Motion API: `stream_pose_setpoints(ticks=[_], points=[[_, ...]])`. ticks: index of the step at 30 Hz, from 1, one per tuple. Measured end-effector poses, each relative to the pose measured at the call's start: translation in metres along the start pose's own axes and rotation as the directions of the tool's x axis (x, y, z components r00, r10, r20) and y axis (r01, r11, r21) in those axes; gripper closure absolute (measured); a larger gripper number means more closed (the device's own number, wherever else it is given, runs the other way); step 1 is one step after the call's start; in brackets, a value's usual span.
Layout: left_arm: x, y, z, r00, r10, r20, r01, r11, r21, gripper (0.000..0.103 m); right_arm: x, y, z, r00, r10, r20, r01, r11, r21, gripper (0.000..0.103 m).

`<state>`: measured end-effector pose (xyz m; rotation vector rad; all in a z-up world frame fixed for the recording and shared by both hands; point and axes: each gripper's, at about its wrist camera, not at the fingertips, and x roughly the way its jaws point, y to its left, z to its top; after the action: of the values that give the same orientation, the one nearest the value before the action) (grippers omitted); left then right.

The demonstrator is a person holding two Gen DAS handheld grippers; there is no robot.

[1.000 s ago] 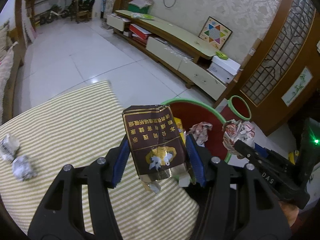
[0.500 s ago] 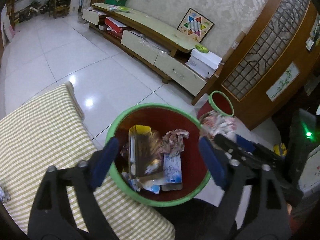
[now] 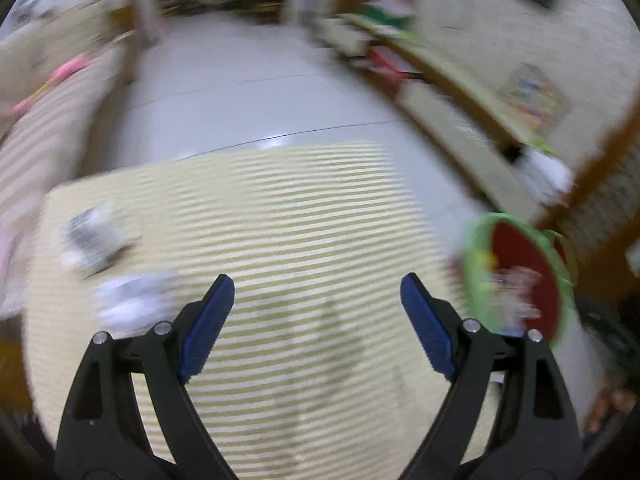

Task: Collect trash
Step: 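Move the left tool to the white crumpled paper and grasp it, then grasp the white 'LIFE' paper cup with the right tool while the left tool holds the white paper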

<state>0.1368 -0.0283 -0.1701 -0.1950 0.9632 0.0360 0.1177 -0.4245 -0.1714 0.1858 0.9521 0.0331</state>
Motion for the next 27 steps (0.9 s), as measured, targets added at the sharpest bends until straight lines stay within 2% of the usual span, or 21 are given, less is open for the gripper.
stream_pose_setpoints(ticks=[2,4,7,10,11,12,13,14,15,17,19,21,23,27], points=[[0.003,0.051,-0.007,0.998,0.061,-0.033,-0.064,0.994,-0.09,0.02,0.001,0.015,-0.007,1.0,0.015,-0.018,-0.016,1.0,-0.012,0.043],[0.003,0.079,-0.012,0.995,0.092,-0.049,-0.098,0.987,-0.125,0.02,0.003,0.031,-0.011,0.999,0.032,-0.035,-0.033,0.999,-0.023,0.042],[0.019,0.101,-0.012,0.99,0.087,-0.113,-0.098,0.991,-0.096,0.017,0.003,0.056,-0.018,0.997,0.052,-0.057,-0.055,0.997,-0.05,0.042],[0.036,0.103,-0.006,0.99,0.083,-0.112,-0.089,0.995,-0.055,0.017,-0.001,0.083,-0.022,0.995,0.067,-0.067,-0.073,0.993,-0.097,0.042],[0.044,0.104,-0.003,0.989,0.069,-0.128,-0.077,0.996,-0.053,0.02,-0.002,0.089,-0.022,0.996,0.068,-0.066,-0.074,0.991,-0.107,0.042],[0.05,0.105,-0.002,0.988,0.053,-0.143,-0.062,0.996,-0.057,0.028,-0.005,0.099,-0.023,0.995,0.07,-0.065,-0.078,0.989,-0.129,0.042],[0.053,0.106,-0.002,0.987,0.058,-0.149,-0.067,0.996,-0.057,0.044,-0.007,0.106,-0.023,0.996,0.071,-0.062,-0.08,0.986,-0.144,0.042],[0.054,0.107,-0.001,0.986,0.078,-0.149,-0.086,0.995,-0.046,0.049,-0.01,0.113,-0.023,0.996,0.072,-0.061,-0.081,0.984,-0.158,0.042],[0.053,0.109,-0.002,0.987,0.07,-0.147,-0.078,0.996,-0.047,0.051,-0.01,0.117,-0.023,0.995,0.073,-0.06,-0.083,0.983,-0.167,0.042],[0.044,0.116,-0.007,0.99,0.009,-0.139,-0.021,0.996,-0.085,0.055,-0.012,0.132,-0.022,0.995,0.082,-0.063,-0.093,0.976,-0.198,0.042],[0.031,0.125,-0.015,0.993,0.001,-0.115,-0.012,0.995,-0.097,0.055,-0.01,0.153,-0.018,0.992,0.101,-0.078,-0.117,0.961,-0.25,0.042],[0.007,0.134,-0.03,0.997,0.003,-0.081,-0.011,0.995,-0.1,0.055,-0.005,0.187,-0.015,0.986,0.126,-0.106,-0.155,0.93,-0.332,0.041],[-0.014,0.144,-0.046,0.998,0.009,-0.061,-0.016,0.993,-0.114,0.055,0.002,0.219,-0.014,0.981,0.143,-0.132,-0.186,0.891,-0.414,0.03],[-0.046,0.172,-0.079,0.999,0.022,-0.039,-0.03,0.98,-0.196,0.054,0.024,0.303,-0.02,0.968,0.168,-0.185,-0.244,0.79,-0.562,0.03]])
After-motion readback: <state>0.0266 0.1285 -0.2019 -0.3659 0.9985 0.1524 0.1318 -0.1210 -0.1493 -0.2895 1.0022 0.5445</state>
